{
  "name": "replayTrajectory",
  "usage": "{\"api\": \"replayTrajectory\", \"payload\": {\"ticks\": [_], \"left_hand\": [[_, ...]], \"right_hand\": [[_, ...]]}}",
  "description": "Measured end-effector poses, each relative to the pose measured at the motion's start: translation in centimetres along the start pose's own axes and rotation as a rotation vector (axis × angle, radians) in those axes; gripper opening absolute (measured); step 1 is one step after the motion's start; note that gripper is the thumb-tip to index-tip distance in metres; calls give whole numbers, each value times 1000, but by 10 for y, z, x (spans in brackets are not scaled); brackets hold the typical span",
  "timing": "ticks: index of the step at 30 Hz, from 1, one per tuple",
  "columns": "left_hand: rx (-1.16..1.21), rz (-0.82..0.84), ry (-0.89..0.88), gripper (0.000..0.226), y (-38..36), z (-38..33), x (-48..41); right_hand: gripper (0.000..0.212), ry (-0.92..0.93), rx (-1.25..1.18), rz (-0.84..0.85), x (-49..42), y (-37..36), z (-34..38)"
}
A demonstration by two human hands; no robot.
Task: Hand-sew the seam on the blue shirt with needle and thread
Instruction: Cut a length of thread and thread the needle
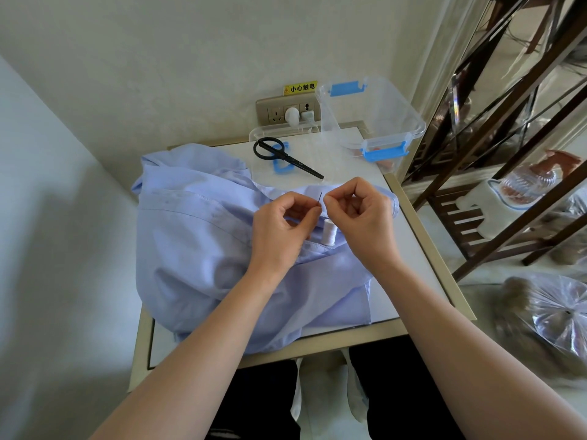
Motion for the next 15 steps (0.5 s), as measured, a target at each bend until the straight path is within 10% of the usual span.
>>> {"api": "replayTrajectory", "payload": {"ticks": [15], "left_hand": [[1,1,-1,5,0,-3,1]], "right_hand": [[18,31,3,-24,0,-1,2]]}}
Point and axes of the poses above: each hand's wrist, its own x-axis away from the middle knuckle, its own y-axis out of the back of the hand, z = x × y, the point moved 3 cm from there along -x, towards the middle knuckle, and after that the axes turned 4 degrees about y, right-handed, at the moved point
